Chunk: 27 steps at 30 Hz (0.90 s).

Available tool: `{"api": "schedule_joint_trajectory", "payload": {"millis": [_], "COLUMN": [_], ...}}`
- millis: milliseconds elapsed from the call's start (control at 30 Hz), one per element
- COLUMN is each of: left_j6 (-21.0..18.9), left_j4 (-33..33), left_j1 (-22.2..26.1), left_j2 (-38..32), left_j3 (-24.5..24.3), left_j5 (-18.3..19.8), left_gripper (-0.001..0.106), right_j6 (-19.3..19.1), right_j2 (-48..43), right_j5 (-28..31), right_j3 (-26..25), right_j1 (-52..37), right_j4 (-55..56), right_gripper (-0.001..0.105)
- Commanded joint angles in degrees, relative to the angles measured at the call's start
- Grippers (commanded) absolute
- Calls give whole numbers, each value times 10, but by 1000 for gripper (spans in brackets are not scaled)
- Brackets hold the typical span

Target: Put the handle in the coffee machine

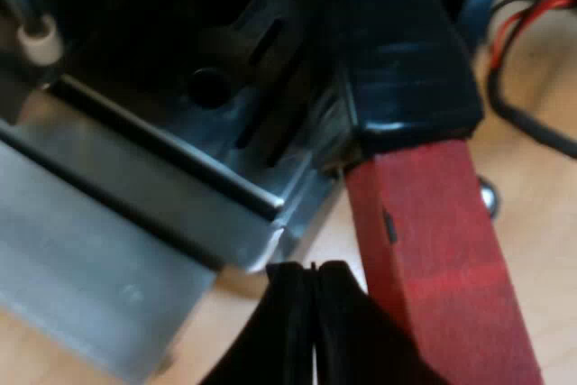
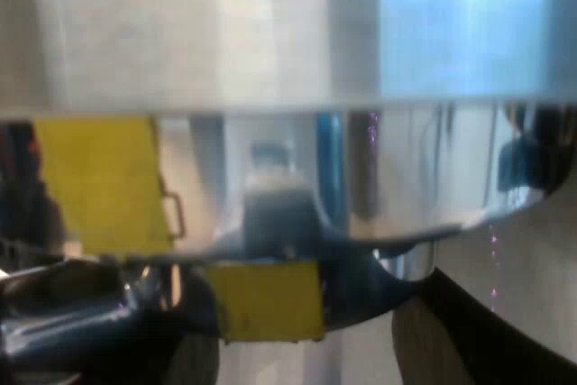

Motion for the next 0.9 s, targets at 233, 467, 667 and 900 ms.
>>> {"api": "schedule_joint_trajectory", "payload": {"millis": [233,467,667,900], "left_j6": [0,-26,-28,-28], "left_j4": [65,80,90,90], "left_j1": [-50,-122,-130,-128], "left_j2": [-34,-34,-34,-34], "left_j3": [-3,-3,-3,-3], "left_j5": [66,101,122,121], "left_gripper": [1,1,1,1], "right_j6": [-2,-2,-2,-2], "right_j2": [-7,-7,-7,-7], "right_j5": [-6,-6,-6,-3], "right_j3": [-8,-8,-8,-8], "right_j1": [-2,-2,-2,0], "right_j4": [-35,-35,-35,-23], "right_gripper": [47,47,47,47]}}
